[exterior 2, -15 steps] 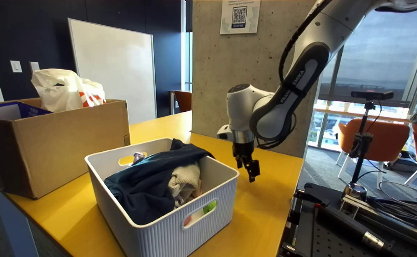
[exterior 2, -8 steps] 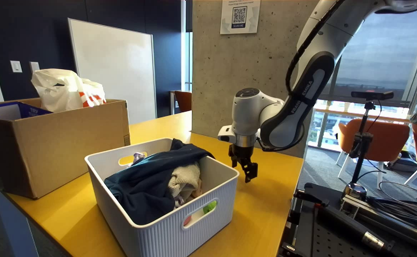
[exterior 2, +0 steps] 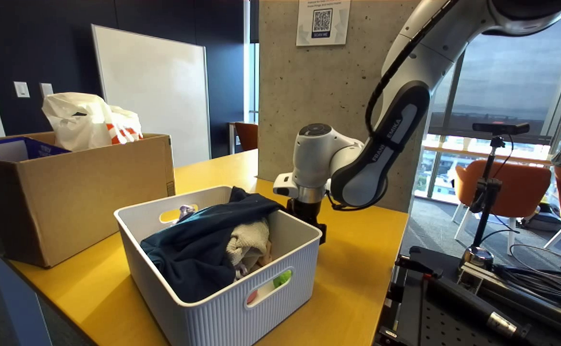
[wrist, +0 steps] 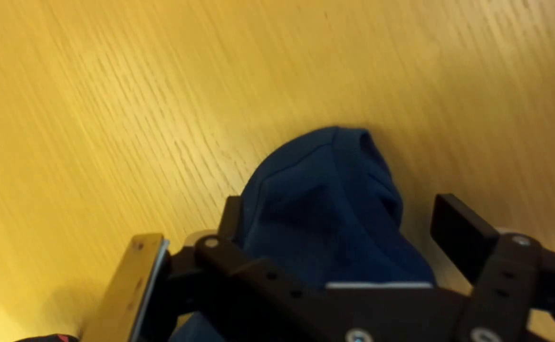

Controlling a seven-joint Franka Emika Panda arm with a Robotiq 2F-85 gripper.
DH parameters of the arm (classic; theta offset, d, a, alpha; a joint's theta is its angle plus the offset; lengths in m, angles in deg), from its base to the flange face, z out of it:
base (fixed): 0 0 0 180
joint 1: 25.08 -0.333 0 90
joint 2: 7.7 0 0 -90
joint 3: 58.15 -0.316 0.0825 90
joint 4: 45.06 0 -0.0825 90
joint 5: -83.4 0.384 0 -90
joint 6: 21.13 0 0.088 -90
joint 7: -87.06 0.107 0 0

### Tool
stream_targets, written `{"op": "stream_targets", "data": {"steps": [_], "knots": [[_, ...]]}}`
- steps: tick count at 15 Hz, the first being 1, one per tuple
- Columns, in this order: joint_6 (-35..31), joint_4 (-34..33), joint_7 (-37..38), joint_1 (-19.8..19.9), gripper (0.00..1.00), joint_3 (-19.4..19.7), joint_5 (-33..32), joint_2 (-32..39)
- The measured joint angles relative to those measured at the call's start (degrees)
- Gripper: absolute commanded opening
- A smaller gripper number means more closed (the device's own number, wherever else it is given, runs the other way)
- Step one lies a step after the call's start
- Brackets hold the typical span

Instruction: Fold the t-shirt then put it in the storage container.

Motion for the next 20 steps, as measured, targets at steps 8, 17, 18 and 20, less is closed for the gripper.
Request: {"op": "stream_targets", "data": {"steps": [8, 17, 18, 20], "knots": [[-0.01, -1.13, -1.46, 0.46, 0.19, -0.65, -0.01, 2.21], [1.69, -3.34, -0.76, 0.64, 0.01, -0.61, 3.38, 1.22], [2.62, -3.76, -0.61, 0.64, 0.01, -0.53, 4.18, 0.59], [4.36, -3.85, 0.39, 0.55, 0.01, -0.16, 5.28, -1.56]]}}
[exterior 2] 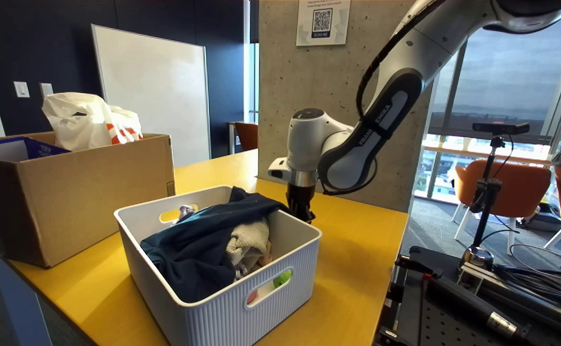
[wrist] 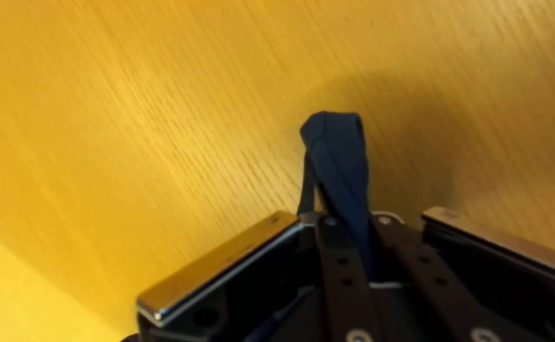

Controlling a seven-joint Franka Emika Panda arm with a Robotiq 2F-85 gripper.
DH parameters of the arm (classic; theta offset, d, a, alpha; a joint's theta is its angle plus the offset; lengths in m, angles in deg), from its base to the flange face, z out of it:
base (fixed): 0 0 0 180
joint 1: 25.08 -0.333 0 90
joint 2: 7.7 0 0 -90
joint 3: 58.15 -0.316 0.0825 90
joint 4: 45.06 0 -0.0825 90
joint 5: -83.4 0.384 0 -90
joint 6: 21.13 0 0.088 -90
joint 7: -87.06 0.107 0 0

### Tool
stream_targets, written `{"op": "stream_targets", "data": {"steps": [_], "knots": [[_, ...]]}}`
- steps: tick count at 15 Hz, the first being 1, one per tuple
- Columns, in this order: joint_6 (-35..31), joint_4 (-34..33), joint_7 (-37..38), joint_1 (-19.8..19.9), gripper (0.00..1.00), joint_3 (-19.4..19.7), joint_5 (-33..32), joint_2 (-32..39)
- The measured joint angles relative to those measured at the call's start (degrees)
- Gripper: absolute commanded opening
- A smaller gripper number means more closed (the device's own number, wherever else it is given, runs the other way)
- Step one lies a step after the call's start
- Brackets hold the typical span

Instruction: Fold the t-shirt then put it in the storage container.

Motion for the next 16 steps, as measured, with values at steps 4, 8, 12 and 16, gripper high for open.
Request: {"op": "stream_targets", "data": {"steps": [4, 8, 12, 16], "knots": [[3.07, 2.01, 3.45, -0.20, 0.01, 1.47, 0.17, -7.31], [6.45, 6.30, 7.27, -0.71, 0.01, 2.12, -0.34, -16.91], [11.62, 9.56, 12.10, -1.56, 0.01, 2.17, -2.42, -24.95], [17.36, 10.66, 16.03, -1.39, 0.01, 2.63, -3.83, -28.71]]}}
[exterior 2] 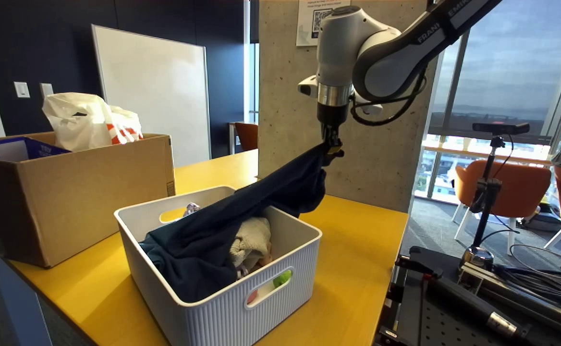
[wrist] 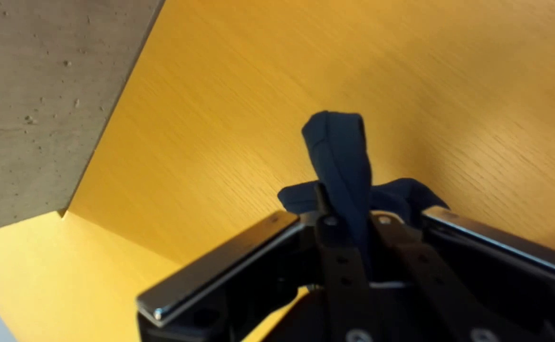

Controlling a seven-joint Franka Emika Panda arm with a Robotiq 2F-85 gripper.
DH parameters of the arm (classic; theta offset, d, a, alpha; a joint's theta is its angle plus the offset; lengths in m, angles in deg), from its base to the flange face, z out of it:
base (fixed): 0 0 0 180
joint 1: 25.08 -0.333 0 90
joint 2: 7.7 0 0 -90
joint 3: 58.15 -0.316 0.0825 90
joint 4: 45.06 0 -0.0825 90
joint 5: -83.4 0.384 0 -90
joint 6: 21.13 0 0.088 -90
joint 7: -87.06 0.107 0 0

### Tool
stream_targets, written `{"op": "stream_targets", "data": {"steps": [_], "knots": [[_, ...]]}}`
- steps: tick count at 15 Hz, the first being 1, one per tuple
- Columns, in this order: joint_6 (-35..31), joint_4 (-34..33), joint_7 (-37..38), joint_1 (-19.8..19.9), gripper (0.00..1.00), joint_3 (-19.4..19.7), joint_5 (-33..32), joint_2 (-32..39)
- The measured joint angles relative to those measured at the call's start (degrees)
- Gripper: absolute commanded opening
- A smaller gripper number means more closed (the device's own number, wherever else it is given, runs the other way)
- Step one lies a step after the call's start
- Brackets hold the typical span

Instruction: Fold the t-shirt then put it in the storage container.

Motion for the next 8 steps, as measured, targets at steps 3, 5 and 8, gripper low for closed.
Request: {"op": "stream_targets", "data": {"steps": [3, 5, 8], "knots": [[1.09, 0.05, 0.50, 1.52, 0.01, 1.41, 0.01, 0.28], [1.12, 0.12, 1.09, 2.93, 0.01, 2.82, 0.00, 0.57], [1.48, 0.14, 2.82, 5.05, 0.01, 5.23, -0.09, 0.62]]}}
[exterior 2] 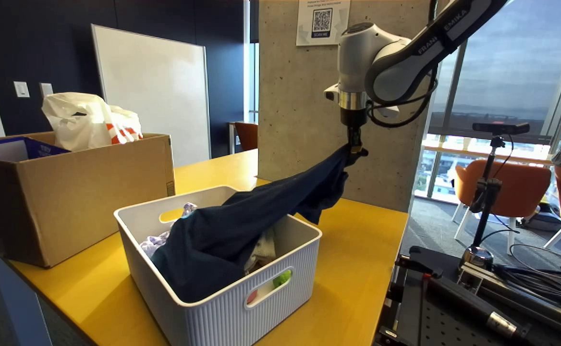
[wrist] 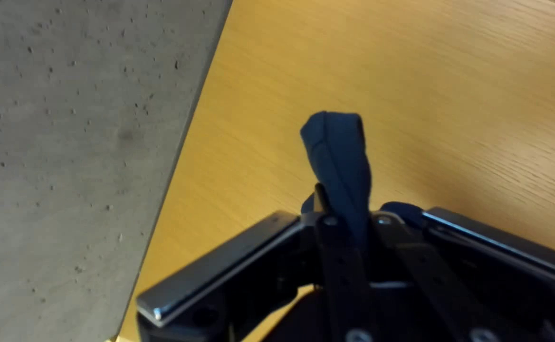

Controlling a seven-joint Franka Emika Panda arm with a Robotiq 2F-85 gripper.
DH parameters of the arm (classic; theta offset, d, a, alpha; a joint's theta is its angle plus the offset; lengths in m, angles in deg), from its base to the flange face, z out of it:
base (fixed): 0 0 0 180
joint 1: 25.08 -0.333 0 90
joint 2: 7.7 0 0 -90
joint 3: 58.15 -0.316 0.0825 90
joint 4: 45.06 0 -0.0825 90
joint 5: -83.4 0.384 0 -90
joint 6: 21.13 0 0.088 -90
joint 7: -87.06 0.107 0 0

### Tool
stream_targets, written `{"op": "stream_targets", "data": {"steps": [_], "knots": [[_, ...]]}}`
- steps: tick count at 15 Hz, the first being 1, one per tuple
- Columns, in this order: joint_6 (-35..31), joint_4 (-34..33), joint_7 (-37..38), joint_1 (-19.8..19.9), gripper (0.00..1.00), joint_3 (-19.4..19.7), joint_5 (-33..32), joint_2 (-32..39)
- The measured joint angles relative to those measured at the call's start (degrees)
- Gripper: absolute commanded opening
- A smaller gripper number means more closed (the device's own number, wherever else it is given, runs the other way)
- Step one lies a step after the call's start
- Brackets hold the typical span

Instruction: Fold the t-shirt then put it in the storage container.

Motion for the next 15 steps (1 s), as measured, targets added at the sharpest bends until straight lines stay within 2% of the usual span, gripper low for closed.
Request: {"op": "stream_targets", "data": {"steps": [6, 15], "knots": [[3.22, -2.16, 5.54, 3.61, 0.01, 4.57, -1.26, 3.32], [8.52, -12.04, 13.32, 6.91, 0.01, 9.91, -1.62, 17.47]]}}
